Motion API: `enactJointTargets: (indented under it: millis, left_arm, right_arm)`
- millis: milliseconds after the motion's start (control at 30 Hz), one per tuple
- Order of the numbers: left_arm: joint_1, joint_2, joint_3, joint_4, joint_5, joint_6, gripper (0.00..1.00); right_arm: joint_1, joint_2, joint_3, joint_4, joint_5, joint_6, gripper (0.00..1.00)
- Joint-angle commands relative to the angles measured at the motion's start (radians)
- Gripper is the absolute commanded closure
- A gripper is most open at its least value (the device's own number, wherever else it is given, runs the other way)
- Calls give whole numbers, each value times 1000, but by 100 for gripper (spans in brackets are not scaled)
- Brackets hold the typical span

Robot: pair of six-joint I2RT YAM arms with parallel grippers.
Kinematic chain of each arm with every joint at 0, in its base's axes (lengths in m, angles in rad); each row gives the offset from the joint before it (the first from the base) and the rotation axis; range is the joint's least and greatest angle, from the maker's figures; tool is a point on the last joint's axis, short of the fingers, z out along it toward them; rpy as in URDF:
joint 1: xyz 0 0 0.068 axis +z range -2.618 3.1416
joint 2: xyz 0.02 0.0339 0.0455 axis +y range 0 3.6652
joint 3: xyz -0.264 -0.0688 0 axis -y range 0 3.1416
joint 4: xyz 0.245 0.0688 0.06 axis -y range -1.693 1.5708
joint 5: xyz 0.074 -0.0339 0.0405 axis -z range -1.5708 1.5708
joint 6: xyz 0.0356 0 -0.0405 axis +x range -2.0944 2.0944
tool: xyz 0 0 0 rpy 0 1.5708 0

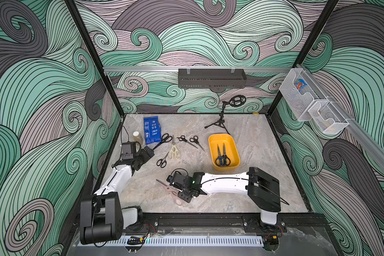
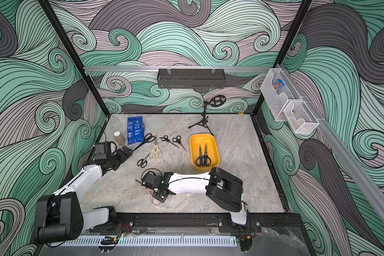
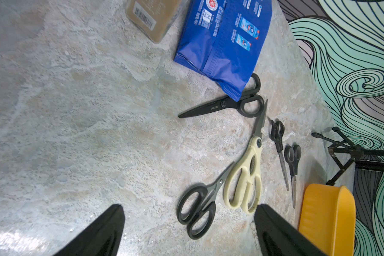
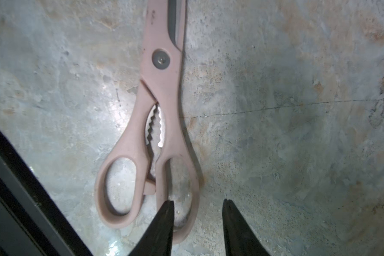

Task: Put the scissors into the storage box
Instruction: Pick up the scissors from the center of the board.

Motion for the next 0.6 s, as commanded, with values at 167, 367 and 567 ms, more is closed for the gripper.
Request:
enactJointTargets:
  millis: [167,367,567]
  left_arm:
    - [13,-22,-6,4,-7,-7,4]
    - [16,-18,-7,7,-1,-7,4]
    - [17,-16,-8,7,3,-8,4]
  right_arm:
    - [-2,42,26,-7,-5,-28,63]
    - [-3,60,30,-13,-12,-32,65]
    - [-15,107,57,-55,-48,-40,71]
